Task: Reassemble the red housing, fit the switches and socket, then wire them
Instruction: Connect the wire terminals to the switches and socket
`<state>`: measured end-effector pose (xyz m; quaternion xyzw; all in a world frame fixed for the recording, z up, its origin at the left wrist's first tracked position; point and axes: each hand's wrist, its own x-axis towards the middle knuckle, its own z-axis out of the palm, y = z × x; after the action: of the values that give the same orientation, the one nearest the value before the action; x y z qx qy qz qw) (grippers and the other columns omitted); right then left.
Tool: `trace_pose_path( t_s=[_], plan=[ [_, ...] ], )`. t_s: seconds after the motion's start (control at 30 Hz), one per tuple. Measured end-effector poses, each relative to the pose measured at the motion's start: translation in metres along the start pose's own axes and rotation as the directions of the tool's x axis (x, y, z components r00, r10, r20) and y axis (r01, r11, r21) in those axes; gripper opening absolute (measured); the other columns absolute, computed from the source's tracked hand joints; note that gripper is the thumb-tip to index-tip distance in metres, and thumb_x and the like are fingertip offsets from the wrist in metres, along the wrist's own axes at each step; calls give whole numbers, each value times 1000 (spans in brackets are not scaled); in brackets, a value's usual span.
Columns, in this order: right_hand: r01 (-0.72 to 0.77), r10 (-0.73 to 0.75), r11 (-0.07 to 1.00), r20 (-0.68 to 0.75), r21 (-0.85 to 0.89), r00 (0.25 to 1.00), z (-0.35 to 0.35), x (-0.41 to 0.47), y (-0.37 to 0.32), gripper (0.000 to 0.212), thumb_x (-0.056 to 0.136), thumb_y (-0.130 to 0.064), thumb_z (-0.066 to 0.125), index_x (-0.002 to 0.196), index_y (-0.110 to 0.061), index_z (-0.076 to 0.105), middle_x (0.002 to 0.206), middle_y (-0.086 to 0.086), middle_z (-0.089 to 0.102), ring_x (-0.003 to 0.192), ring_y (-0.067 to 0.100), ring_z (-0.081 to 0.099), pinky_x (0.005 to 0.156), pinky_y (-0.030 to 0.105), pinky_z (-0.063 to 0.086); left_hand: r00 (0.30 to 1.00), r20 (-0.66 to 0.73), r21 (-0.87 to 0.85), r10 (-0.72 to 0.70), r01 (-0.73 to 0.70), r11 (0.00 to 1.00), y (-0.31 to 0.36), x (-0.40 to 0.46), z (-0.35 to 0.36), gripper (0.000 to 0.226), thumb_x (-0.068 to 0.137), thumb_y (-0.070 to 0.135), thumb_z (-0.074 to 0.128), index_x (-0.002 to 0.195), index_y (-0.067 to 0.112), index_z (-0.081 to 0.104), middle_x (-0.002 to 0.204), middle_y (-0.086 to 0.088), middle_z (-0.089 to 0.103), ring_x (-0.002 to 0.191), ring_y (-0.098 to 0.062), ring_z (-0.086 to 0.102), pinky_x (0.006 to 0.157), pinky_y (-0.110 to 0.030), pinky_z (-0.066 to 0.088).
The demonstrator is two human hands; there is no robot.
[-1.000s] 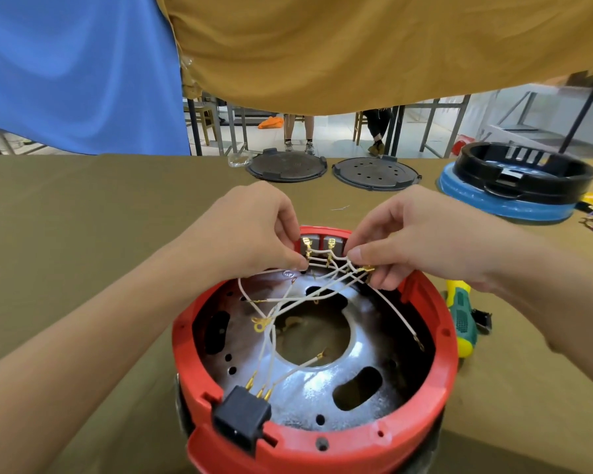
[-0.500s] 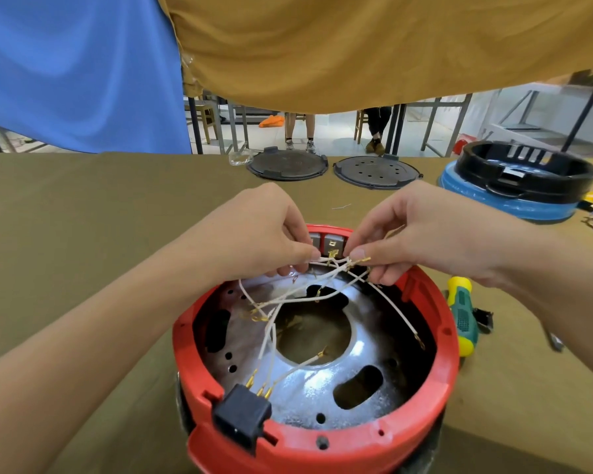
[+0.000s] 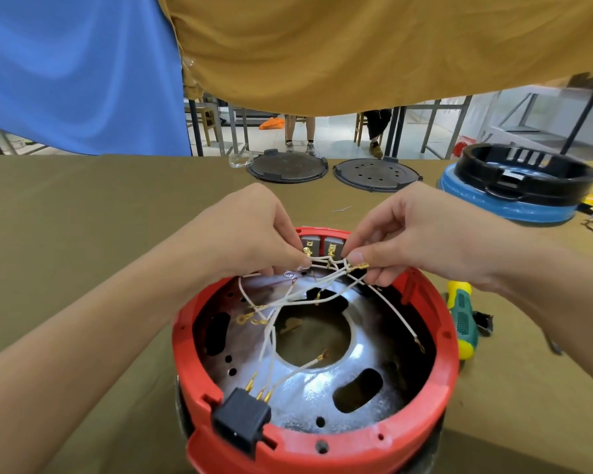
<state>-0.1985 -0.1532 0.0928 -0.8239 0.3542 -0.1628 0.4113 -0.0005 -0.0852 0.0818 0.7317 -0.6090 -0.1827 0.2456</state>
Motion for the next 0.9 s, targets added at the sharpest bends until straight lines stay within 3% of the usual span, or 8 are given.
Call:
trace_pose_path(
  t_s=[0.13, 0.33, 0.57, 0.9],
  plan=[
    [-11, 11, 1000, 12, 14, 1000, 0, 1, 0, 3, 82, -11, 77, 85, -11, 78, 67, 7, 74, 58, 10, 72, 54, 12, 52, 999, 23, -68, -37, 38, 997, -4, 2, 2, 11, 77, 32, 82, 71, 23, 79, 64, 6, 74, 64, -13, 73, 75, -39, 62],
    [-20, 20, 1000, 27, 23, 999, 0, 0, 1, 4, 83, -10, 76, 86, -10, 78, 67, 8, 74, 57, 10, 71, 54, 13, 52, 991, 120, -209, -57, 82, 975, -3, 3, 3, 7, 85, 16, 76, 83, 10, 78, 69, 3, 76, 59, -4, 70, 52, -14, 52],
    [-24, 23, 999, 18, 21, 1000, 2, 1, 1, 5, 83, -10, 76, 87, -9, 78, 66, 7, 74, 56, 9, 70, 54, 12, 52, 978, 172, -357, -116, 172, 918, -3, 4, 6, 9, 89, 7, 69, 89, -1, 75, 75, -8, 77, 54, -6, 65, 50, -15, 51],
    [-16, 16, 1000, -14, -4, 1000, 7, 2, 3, 3, 84, -10, 75, 86, -11, 78, 67, 7, 74, 56, 12, 70, 55, 15, 54, 988, 107, -324, -108, 137, 936, -4, 6, 11, 11, 90, 10, 67, 87, 3, 75, 73, -3, 76, 55, -5, 66, 50, -15, 51]
  ],
)
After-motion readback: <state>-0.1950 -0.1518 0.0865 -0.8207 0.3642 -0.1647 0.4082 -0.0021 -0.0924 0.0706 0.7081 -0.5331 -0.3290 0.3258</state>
